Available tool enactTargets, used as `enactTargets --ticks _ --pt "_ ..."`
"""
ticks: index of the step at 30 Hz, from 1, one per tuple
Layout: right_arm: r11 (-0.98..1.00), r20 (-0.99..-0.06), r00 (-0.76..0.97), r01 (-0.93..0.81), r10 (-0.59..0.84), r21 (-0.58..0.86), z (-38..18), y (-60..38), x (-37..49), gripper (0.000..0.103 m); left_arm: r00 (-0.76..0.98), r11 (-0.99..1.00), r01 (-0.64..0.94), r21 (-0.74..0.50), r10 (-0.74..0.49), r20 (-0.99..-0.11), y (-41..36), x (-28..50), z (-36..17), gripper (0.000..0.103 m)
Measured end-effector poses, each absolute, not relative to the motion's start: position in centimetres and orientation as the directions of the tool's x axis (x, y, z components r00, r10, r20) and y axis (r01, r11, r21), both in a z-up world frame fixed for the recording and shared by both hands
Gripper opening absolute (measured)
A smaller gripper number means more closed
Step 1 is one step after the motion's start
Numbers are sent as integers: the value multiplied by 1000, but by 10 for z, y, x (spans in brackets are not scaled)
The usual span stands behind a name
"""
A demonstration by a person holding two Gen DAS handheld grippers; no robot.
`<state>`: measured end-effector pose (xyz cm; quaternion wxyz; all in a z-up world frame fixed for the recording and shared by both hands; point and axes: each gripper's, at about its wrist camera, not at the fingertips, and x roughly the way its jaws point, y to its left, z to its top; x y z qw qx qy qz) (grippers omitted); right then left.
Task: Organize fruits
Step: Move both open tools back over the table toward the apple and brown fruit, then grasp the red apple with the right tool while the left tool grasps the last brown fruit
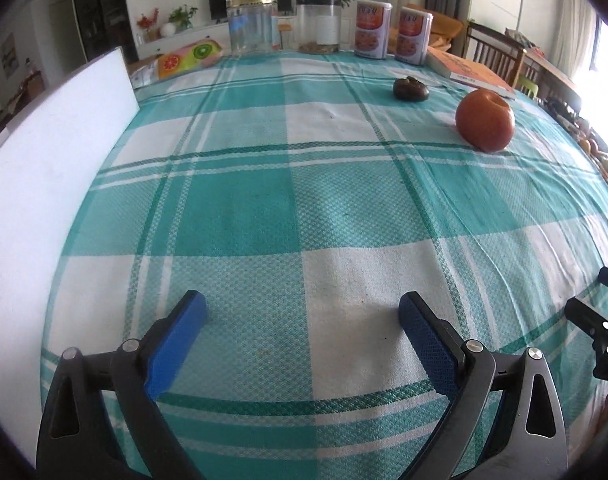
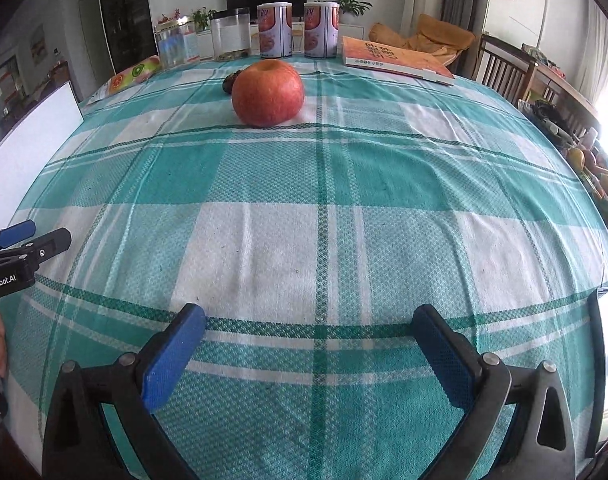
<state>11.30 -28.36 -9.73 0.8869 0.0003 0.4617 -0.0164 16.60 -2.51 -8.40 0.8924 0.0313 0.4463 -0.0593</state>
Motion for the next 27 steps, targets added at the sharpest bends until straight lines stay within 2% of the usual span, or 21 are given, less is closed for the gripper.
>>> enactTargets --ticks 11,13,15,20,23,27 --pt "999 -845 535 31 1 21 -96 -286 116 103 590 992 129 7 -71 -805 -25 168 -85 102" --pt "992 -848 519 7 105 127 -87 -289 125 103 589 992 129 6 -72 -805 -24 168 -85 102" --pt "986 -829 540 -15 149 167 -70 -289 142 103 589 992 129 6 -72 -805 -25 168 -85 102" --pt "992 -727 676 -50 120 116 -42 -285 213 103 589 992 129 6 -72 -805 -25 168 -85 102" --pt "987 -724 671 -98 162 130 -55 -276 260 103 589 992 129 6 -72 -805 -25 168 -85 102" --pt "990 -767 627 -123 135 73 -83 -258 298 102 589 992 129 6 -72 -805 -25 168 -85 102"
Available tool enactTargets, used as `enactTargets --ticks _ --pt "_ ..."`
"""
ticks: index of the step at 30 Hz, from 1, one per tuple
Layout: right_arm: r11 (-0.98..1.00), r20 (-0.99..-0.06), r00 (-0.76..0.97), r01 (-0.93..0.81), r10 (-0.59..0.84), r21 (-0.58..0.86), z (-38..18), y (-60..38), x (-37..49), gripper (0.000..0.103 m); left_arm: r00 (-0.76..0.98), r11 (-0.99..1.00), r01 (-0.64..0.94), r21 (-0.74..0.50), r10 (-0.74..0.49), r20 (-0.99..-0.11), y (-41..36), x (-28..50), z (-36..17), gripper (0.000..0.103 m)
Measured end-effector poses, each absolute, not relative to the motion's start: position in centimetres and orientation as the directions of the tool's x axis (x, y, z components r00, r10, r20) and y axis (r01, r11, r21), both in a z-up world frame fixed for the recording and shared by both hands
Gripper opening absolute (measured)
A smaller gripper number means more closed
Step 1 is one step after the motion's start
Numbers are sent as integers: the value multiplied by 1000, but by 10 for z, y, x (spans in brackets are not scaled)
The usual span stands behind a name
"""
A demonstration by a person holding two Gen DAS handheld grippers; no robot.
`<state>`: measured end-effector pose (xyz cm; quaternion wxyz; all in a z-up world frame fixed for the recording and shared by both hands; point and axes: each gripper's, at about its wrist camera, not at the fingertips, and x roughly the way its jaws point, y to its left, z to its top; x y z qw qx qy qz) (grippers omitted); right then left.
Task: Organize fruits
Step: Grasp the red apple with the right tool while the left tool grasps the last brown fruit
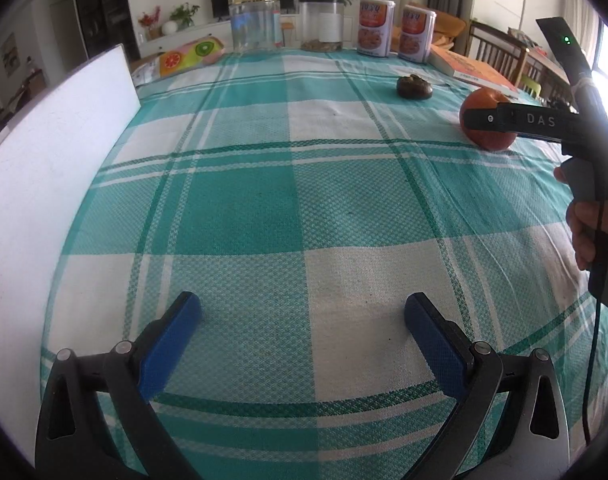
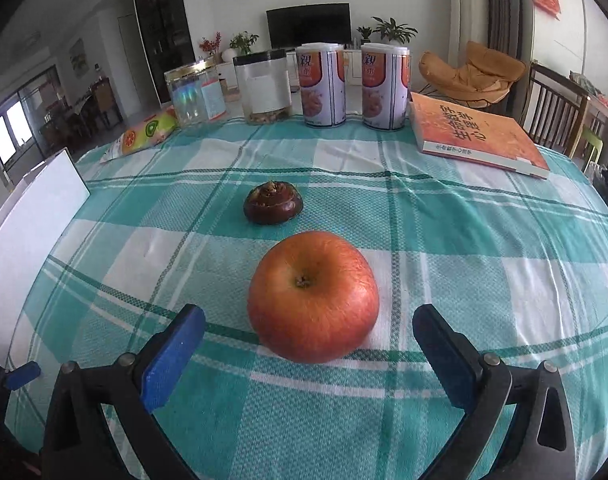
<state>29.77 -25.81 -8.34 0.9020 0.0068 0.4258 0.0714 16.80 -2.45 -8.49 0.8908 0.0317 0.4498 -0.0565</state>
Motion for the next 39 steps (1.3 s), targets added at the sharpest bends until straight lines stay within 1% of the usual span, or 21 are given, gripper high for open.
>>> enactTargets --ticks 1,2,3,4,7,8,11,15,21,24,25,26,28,31,33,39 --pt "990 -767 627 -121 135 75 -86 -257 301 98 589 992 129 6 -72 -805 -25 168 -85 102" --pt "989 -766 626 -122 144 86 -88 -257 303 87 589 992 129 6 -72 -805 -25 168 -85 102" --pt "989 -772 619 -115 146 95 -90 -258 305 80 589 992 129 6 -72 -805 -25 168 -85 102" --pt "992 -778 615 -90 127 91 -91 -260 306 69 589 992 129 6 -72 -805 -25 168 -85 102" --pt "988 -781 606 -74 150 132 -89 -268 303 68 589 992 129 6 -72 -805 -25 168 -85 102" --pt "988 -785 600 -69 151 137 -87 -270 299 67 589 992 129 6 -72 -805 -24 168 -85 102" --pt "973 -777 589 -87 222 212 -70 -280 275 67 589 992 129 6 -72 -805 -24 168 -85 102" --pt "973 -788 570 -133 232 190 -53 -287 216 67 589 992 129 6 -72 -805 -24 168 -85 102" --pt "985 -808 564 -120 168 121 -81 -297 141 68 588 991 132 1 -78 -805 -24 168 -85 102" --pt "986 -782 601 -109 166 125 -89 -300 129 68 573 986 164 -19 -111 -812 -27 172 -82 101" --pt "987 -770 618 -104 158 119 -88 -301 126 72 569 982 186 -40 -141 -810 -29 177 -78 101" --pt "989 -765 627 -99 148 111 -87 -301 125 85 572 978 200 -56 -163 -804 -33 184 -72 101" --pt "992 -768 628 -77 127 100 -88 -303 126 97 585 971 230 -66 -192 -788 -47 204 -57 101" --pt "993 -772 624 -52 118 110 -89 -308 128 97 578 950 298 -91 -255 -775 -78 248 -40 101" --pt "992 -782 612 -42 119 118 -91 -310 131 97 563 937 335 -101 -285 -776 -102 282 -39 101" --pt "992 -785 608 -36 115 117 -93 -309 133 97 547 942 336 -21 -213 -809 -161 365 -64 100"
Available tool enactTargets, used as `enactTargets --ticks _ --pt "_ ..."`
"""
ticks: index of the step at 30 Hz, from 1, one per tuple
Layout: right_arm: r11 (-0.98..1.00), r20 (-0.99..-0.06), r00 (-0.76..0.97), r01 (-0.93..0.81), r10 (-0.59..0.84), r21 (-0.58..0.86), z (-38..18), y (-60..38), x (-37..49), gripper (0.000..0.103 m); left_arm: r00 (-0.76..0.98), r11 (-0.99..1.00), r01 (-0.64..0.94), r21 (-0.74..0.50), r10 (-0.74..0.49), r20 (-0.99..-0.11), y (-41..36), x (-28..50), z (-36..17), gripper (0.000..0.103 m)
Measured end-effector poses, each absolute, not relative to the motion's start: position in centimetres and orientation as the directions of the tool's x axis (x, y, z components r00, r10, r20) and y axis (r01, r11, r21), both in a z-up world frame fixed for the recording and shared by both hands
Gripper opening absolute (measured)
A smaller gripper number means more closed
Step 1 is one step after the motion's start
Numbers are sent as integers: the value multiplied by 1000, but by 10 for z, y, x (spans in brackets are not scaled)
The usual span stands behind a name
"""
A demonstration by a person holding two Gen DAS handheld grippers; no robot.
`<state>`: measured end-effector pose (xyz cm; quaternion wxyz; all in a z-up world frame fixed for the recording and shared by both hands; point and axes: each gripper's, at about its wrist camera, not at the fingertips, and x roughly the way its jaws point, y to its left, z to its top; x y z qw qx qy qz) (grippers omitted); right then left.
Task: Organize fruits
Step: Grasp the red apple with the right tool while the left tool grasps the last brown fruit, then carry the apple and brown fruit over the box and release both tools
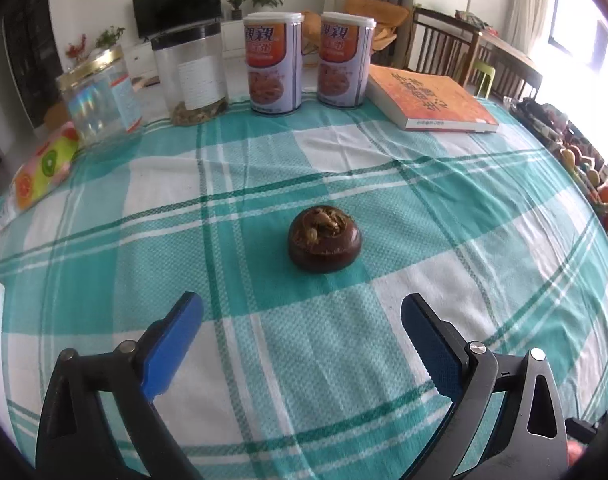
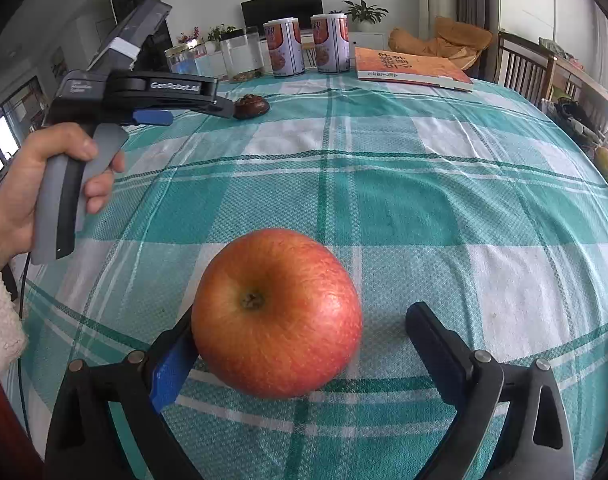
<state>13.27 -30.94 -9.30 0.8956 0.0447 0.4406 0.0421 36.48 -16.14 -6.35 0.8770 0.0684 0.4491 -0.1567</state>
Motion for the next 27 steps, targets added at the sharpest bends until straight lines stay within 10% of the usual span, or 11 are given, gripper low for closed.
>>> enactTargets --ticks 5,8,27 --pt "992 -783 610 -34 119 125 -93 -310 134 97 567 960 276 -39 -195 -800 -173 394 -78 95" --pt "990 -780 614 -28 125 137 -93 -312 133 97 567 952 297 -70 -235 -790 -172 396 -79 49" --pt "991 -781 614 -21 119 134 -93 -313 133 98 487 981 191 -40 -130 -864 -11 161 -72 49"
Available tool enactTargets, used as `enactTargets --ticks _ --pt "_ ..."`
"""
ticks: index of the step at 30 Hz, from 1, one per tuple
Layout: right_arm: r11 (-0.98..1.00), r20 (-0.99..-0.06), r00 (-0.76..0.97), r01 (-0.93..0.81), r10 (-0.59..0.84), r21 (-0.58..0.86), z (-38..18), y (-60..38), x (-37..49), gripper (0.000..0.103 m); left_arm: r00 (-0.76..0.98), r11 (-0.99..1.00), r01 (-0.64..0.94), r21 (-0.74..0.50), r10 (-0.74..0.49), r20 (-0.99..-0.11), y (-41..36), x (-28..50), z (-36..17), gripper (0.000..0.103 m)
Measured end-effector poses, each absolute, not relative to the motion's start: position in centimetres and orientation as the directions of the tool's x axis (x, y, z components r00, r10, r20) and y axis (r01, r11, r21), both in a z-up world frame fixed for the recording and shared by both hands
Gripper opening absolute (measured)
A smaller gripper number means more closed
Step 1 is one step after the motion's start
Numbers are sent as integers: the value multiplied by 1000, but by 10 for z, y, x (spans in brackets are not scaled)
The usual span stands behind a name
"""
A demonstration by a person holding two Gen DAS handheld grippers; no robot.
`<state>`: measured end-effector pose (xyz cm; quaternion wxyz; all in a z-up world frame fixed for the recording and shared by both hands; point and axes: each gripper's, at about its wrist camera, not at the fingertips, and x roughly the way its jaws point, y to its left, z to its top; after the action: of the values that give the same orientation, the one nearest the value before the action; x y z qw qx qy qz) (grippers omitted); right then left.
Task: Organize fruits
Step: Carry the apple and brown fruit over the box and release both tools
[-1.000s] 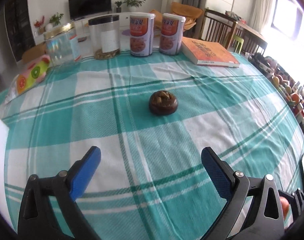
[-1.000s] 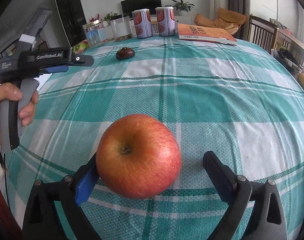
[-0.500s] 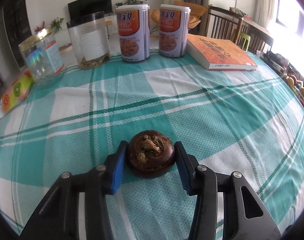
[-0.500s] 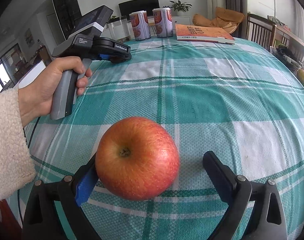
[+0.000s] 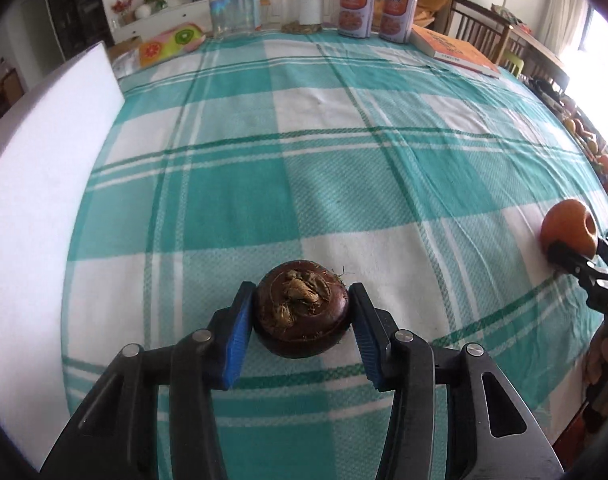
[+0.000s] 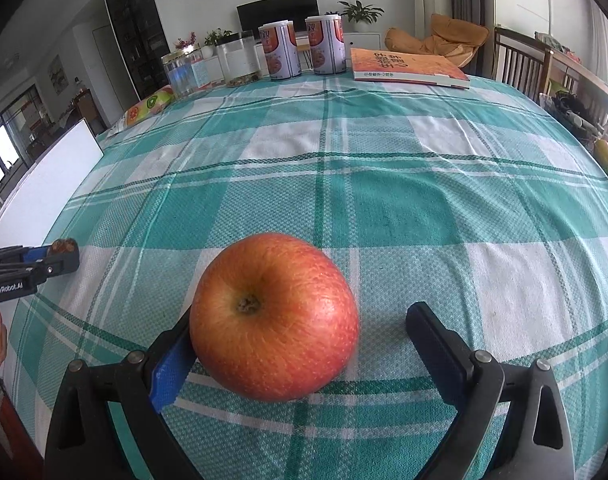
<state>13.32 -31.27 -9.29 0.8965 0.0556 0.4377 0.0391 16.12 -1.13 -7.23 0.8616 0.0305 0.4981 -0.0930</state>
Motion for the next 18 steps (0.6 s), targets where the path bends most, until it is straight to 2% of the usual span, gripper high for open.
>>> enactTargets --ticks 1,2,4,7,12,13,15,16,17,18 --pt "992 -782 613 -21 114 128 -93 -312 133 98 517 982 178 -57 -142 -844 -6 153 -74 51" --pt "992 -783 612 -20 110 124 -93 -312 134 98 546 985 162 -52 -134 -827 -3 146 -73 64" --pt "992 -782 612 -20 113 127 -93 -312 134 98 563 990 140 -22 -98 -821 -2 141 -75 82" --pt "983 -768 620 -32 160 179 -92 -317 131 98 572 989 141 -46 -119 -811 5 139 -76 82" --pt "972 -795 567 -50 218 230 -86 -323 128 98 578 987 158 -24 -112 -808 3 143 -79 80" --pt "972 -798 562 -53 220 231 -84 -324 129 98 579 986 165 -24 -117 -807 2 144 -80 77" --pt "977 -803 561 -59 203 206 -79 -323 132 98 591 983 181 -13 -119 -798 -2 145 -80 68" --pt "979 -804 561 -66 198 194 -78 -321 135 98 593 981 194 -11 -126 -795 -3 145 -79 53" --pt "980 -805 561 -75 192 182 -77 -319 138 97 591 980 201 -5 -125 -797 -5 146 -77 48" --pt "980 -804 562 -89 195 176 -77 -317 140 96 583 980 200 -3 -122 -803 -5 146 -76 48"
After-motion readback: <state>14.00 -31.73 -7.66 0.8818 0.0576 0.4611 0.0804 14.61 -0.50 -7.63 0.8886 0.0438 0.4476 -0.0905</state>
